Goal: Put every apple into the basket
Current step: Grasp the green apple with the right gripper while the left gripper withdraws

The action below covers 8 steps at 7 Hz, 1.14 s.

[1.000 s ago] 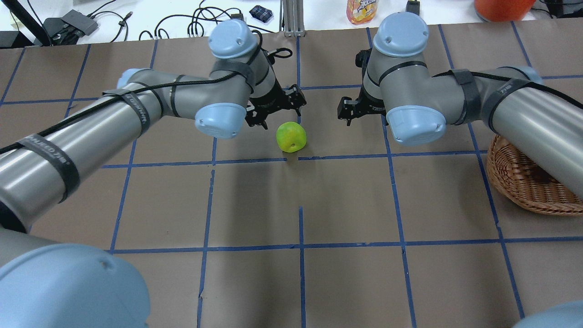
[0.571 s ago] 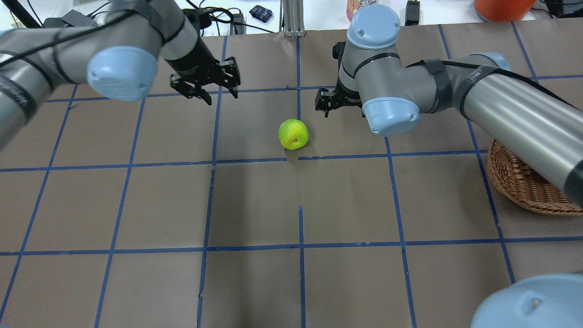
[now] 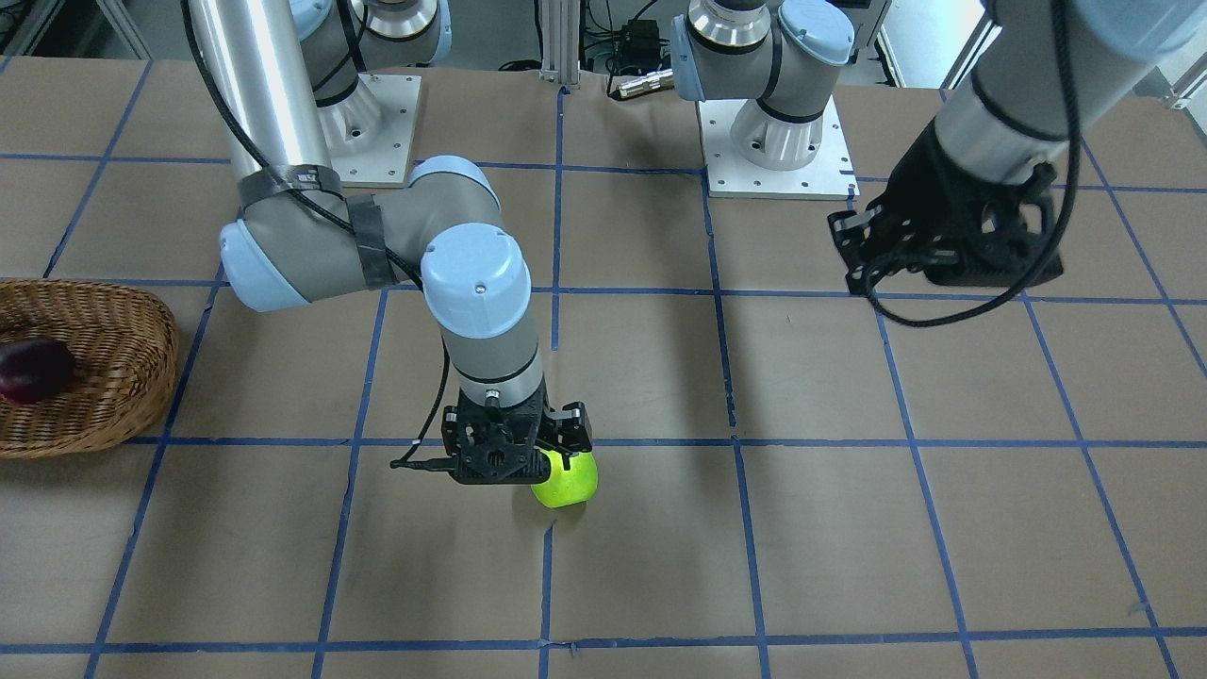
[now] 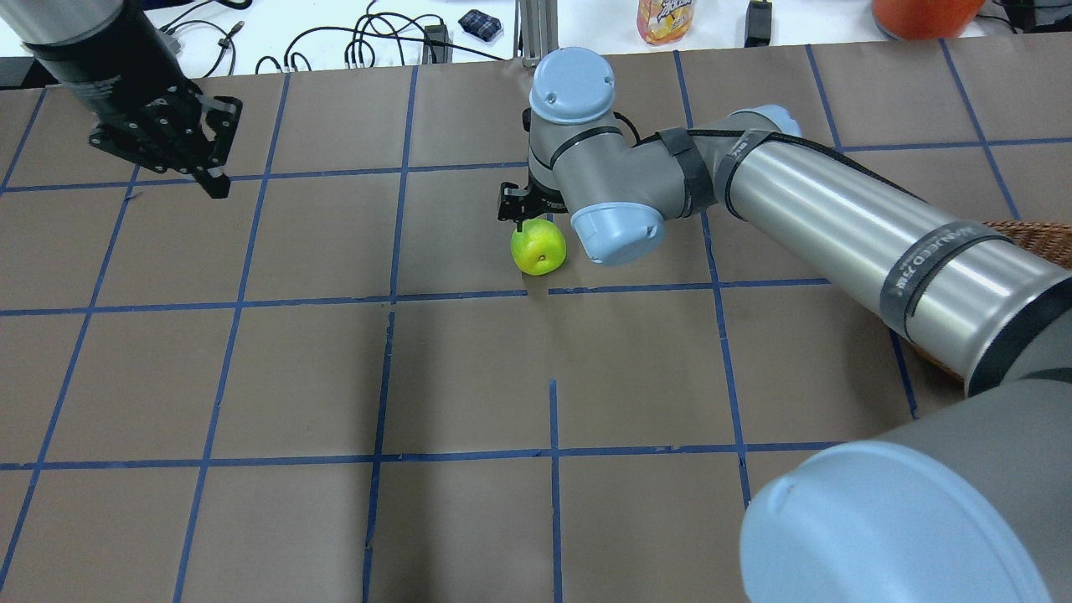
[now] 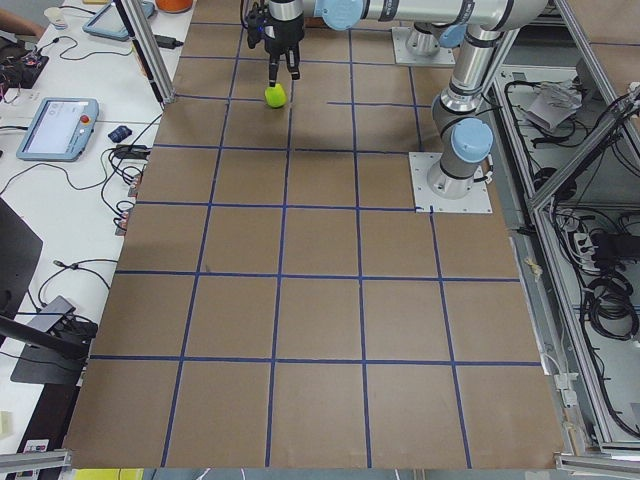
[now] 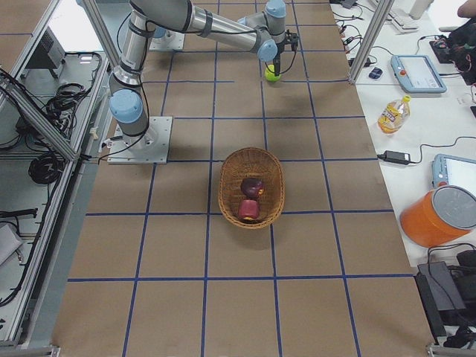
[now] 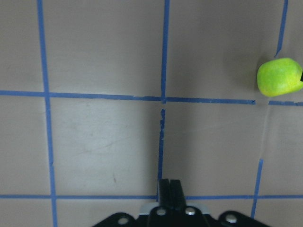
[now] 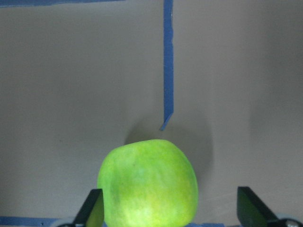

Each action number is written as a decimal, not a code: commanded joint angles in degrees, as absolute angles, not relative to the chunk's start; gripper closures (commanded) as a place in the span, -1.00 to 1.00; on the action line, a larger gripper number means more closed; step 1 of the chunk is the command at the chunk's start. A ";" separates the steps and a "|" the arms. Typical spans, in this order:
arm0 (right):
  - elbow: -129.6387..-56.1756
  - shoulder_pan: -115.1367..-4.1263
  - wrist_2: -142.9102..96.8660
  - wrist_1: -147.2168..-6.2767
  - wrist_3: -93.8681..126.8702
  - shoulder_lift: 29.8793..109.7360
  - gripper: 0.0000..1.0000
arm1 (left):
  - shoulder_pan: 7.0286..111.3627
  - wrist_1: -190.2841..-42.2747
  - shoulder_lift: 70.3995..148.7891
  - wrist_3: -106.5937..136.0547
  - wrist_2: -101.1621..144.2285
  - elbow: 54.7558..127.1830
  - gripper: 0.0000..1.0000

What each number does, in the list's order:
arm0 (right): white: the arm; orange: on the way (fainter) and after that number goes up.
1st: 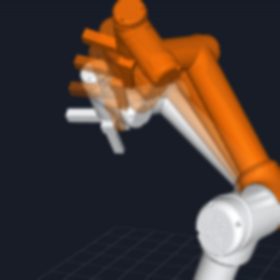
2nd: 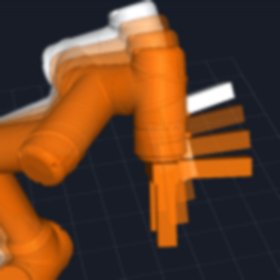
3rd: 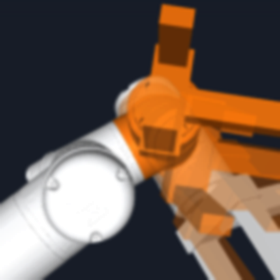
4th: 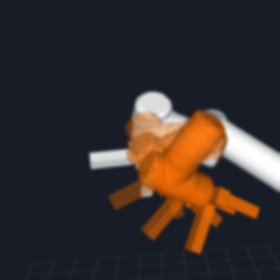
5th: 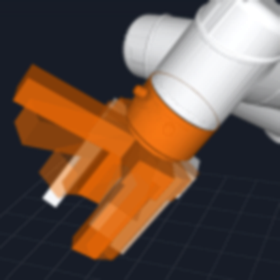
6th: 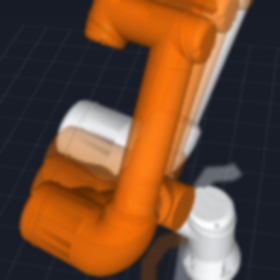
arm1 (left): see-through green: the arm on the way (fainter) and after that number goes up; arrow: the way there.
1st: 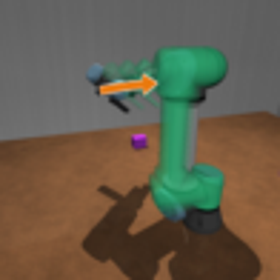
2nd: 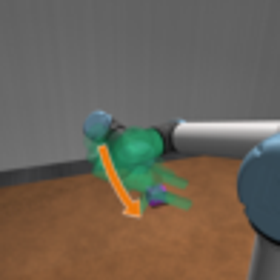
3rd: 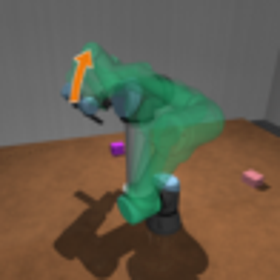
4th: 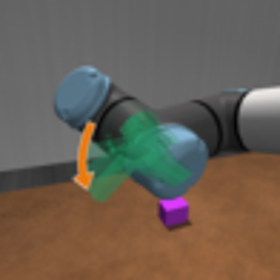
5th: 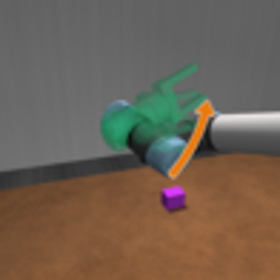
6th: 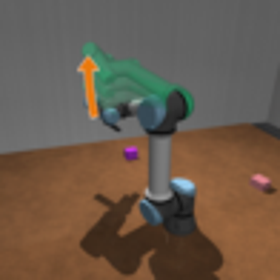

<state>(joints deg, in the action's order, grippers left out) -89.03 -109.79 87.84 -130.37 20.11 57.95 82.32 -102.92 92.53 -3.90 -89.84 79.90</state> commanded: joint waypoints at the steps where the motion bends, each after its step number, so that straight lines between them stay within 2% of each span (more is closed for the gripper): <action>1: -89.30 -110.65 87.98 -131.57 20.04 55.90 -0.93 | 82.79 -104.86 92.62 -0.55 -90.27 78.84 1.00; 3: -89.21 -110.92 87.80 -136.20 16.98 53.02 -0.91 | 85.07 -103.36 93.77 0.35 -87.80 78.05 1.00; 5: -89.30 -111.45 87.89 -136.41 15.91 52.91 -0.35 | 86.65 -102.14 94.13 0.17 -88.24 78.66 1.00; 6: -88.69 -110.58 87.89 -134.93 14.86 54.13 -0.13 | 88.49 -101.17 94.48 1.22 -88.50 79.01 1.00; 8: -89.64 -102.37 82.20 -124.15 8.93 62.62 -0.13 | 89.38 -99.50 95.10 2.82 -88.42 78.93 1.00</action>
